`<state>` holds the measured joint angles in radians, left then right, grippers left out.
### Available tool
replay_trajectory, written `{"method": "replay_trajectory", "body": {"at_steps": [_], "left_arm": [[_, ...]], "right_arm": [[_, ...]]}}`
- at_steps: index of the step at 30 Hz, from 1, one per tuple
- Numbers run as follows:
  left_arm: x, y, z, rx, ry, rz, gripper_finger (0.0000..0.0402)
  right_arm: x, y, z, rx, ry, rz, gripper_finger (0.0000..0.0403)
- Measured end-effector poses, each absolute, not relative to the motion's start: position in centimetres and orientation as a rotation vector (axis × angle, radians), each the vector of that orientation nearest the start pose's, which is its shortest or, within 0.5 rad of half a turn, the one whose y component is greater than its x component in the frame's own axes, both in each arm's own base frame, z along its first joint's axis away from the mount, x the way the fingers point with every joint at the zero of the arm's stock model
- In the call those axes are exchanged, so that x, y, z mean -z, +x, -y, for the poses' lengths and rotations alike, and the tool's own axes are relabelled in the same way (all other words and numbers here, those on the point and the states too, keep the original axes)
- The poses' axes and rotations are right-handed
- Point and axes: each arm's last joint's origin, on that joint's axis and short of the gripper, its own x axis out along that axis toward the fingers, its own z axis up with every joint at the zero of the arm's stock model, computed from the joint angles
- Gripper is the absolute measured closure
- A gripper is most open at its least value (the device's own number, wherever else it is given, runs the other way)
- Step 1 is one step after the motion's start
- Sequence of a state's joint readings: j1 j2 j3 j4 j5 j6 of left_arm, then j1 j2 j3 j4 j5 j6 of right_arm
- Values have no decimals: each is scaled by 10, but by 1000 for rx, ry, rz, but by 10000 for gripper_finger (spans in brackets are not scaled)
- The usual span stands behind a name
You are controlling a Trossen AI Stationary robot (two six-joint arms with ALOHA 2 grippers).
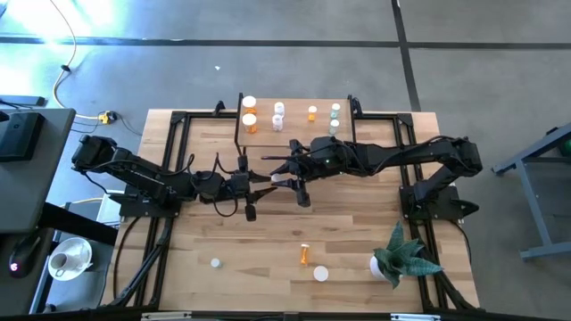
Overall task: Pick and place medicine bottles onto shelf by color
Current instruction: Put the top center small orange pill bottle on the shelf aligned with the other small orange pill bottle
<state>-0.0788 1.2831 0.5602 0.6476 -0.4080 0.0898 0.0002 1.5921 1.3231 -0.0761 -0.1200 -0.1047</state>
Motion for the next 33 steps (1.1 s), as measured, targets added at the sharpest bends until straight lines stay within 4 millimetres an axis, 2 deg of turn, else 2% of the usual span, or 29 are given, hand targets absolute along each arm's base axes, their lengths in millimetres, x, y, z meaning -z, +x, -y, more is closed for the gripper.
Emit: {"method": "replay_trajectory", "body": {"at_steps": [7,14,20,26,33], "left_arm": [[-231,263,9,-323,141,-104,291],[-228,262,9,-326,163,-140,228],[-228,261,7,-403,169,-152,182],[-227,261,9,-397,162,-156,170],[-226,261,18,-347,164,-159,170]], "right_arm": [[-327,368,-3,-133,-82,-343,299],[-325,368,-3,-128,-64,-362,299],[-329,365,-3,-110,-81,-357,299],[-352,343,4,23,-115,-337,299],[-385,305,23,176,-124,-293,299]]}}
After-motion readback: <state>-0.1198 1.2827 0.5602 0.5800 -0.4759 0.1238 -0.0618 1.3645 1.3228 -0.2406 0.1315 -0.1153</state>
